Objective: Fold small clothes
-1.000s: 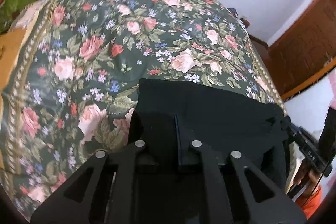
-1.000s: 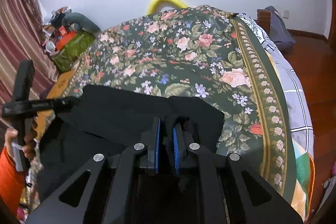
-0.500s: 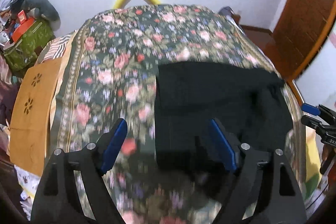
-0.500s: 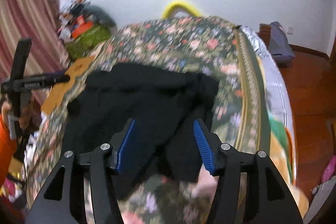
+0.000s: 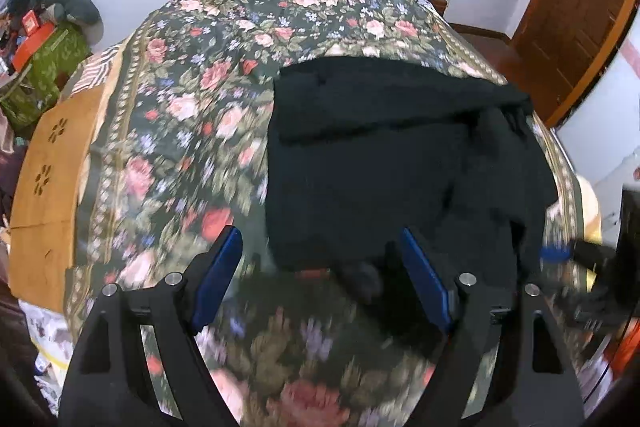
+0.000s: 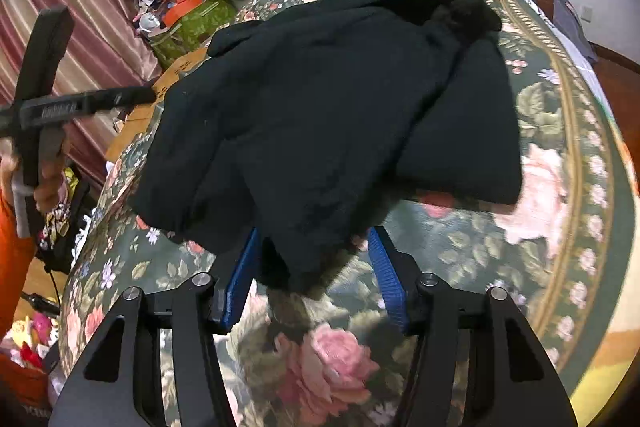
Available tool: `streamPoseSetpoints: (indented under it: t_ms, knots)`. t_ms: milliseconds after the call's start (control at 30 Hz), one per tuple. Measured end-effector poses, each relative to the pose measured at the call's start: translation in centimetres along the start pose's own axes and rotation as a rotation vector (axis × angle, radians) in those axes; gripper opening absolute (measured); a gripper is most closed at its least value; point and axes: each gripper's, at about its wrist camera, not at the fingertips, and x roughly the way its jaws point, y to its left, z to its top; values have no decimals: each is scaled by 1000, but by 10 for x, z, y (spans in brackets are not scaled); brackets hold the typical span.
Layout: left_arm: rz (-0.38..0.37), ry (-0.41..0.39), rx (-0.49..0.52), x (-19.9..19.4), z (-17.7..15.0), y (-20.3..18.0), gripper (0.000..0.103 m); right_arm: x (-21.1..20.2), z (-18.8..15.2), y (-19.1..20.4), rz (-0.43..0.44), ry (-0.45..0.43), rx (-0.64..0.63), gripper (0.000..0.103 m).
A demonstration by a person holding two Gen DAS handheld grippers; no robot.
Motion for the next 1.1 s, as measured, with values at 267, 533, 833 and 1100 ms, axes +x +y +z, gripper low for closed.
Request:
streamPoseSetpoints:
  t_ms: [267, 533, 833, 1100]
  knots:
    - [64, 70, 26, 77, 70, -7, 82, 3, -1, 1, 24, -4, -39, 13]
    - [167, -30, -145, 69, 137, 26, 81, -9, 3, 17, 73, -41, -88, 6]
    - [88, -88, -124, 0, 92, 50, 82, -38, 56, 50, 111, -142, -165, 6]
    - [41, -80, -98, -33, 20, 71, 82, -21, 137, 75, 75, -195, -173, 6]
